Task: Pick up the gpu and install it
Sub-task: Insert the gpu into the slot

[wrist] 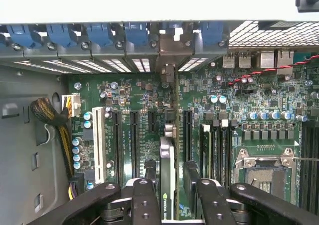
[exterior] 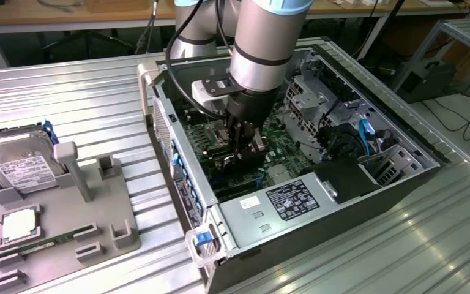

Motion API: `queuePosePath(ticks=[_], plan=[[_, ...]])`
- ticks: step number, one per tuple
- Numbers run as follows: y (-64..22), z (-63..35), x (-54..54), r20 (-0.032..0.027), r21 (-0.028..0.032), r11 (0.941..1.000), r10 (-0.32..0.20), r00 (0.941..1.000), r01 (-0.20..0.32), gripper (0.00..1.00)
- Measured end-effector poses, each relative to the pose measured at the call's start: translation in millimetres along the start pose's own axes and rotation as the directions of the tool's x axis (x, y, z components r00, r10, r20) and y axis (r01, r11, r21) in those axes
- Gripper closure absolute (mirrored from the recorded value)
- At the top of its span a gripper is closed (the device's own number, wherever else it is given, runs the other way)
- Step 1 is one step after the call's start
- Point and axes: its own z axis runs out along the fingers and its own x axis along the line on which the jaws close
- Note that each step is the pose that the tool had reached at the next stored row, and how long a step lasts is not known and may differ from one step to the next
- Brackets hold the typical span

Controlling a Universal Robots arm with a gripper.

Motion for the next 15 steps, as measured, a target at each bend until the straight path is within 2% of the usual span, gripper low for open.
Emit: queuePosePath(ticks=[2,3,5,8,15], plan=[[0.0,0.0,0.0,0.0,0.0,1.0,0.0,1.0,0.0,0.65],[0.0,0.0,0.0,0.0,0.0,1.0,0.0,1.0,0.0,0.72],[0.0,0.0,0.0,0.0,0.0,1.0,0.0,1.0,0.0,0.72],[0.0,0.0,0.0,0.0,0.0,1.0,0.0,1.0,0.0,0.89],[3.2,-0.2,0.1,0.0,0.0,1.0,-0.001,1.0,0.001,0.89]])
